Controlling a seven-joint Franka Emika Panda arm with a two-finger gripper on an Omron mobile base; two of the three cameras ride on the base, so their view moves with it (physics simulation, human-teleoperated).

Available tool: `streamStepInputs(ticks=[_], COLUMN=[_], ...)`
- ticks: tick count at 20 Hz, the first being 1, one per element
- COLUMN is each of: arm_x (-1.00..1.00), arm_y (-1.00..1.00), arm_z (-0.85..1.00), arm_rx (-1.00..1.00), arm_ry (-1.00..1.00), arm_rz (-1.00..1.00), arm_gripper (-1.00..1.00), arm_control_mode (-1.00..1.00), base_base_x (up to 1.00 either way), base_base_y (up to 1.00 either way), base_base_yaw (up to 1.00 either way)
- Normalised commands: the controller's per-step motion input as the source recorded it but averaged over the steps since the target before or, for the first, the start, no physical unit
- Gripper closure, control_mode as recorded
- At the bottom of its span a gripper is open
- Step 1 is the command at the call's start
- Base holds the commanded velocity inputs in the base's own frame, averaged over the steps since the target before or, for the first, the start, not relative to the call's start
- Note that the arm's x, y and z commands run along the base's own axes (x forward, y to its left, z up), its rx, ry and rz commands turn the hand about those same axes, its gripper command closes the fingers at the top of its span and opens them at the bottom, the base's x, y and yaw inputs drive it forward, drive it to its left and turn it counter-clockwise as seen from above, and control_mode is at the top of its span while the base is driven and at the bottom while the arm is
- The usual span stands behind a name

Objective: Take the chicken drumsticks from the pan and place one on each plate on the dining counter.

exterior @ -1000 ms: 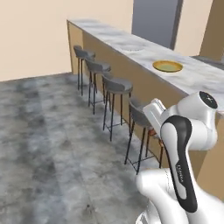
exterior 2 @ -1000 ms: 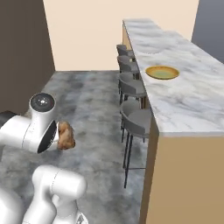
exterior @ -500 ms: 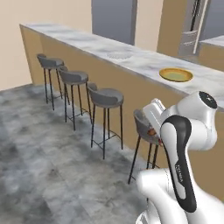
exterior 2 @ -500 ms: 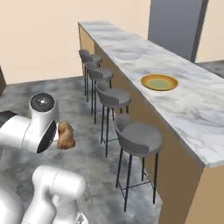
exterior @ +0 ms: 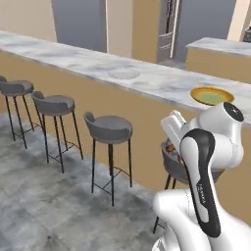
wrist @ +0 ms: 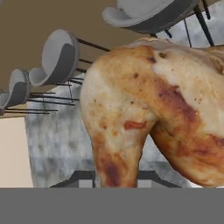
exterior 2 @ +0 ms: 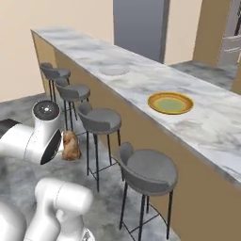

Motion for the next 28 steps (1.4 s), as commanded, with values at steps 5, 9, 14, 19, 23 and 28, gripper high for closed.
streamStepInputs(ticks=[5, 9, 14, 19, 23, 28], arm_x=[0.00, 0.00, 0.00, 0.00, 0.00, 0.00], arm_y=[0.00, 0.00, 0.00, 0.00, 0.00, 0.00], arm_z=[0.00, 0.00, 0.00, 0.00, 0.00, 0.00], arm_rx=[0.00, 0.00, 0.00, 0.00, 0.00, 0.00], arm_ry=[0.00, 0.00, 0.00, 0.00, 0.00, 0.00], arm_rz=[0.00, 0.00, 0.00, 0.00, 0.00, 0.00], arm_gripper=[1.00, 1.00, 1.00, 1.00, 1.00, 1.00], arm_control_mode=[1.00, 1.00, 1.00, 1.00, 1.00, 1.00], base_base_x=[1.00, 0.99, 0.93, 0.85, 0.65, 0.57], base_base_y=[0.95, 0.94, 0.89, 0.58, 0.27, 0.22], base_base_yaw=[-0.44, -0.43, -0.42, -0.38, -0.37, -0.34])
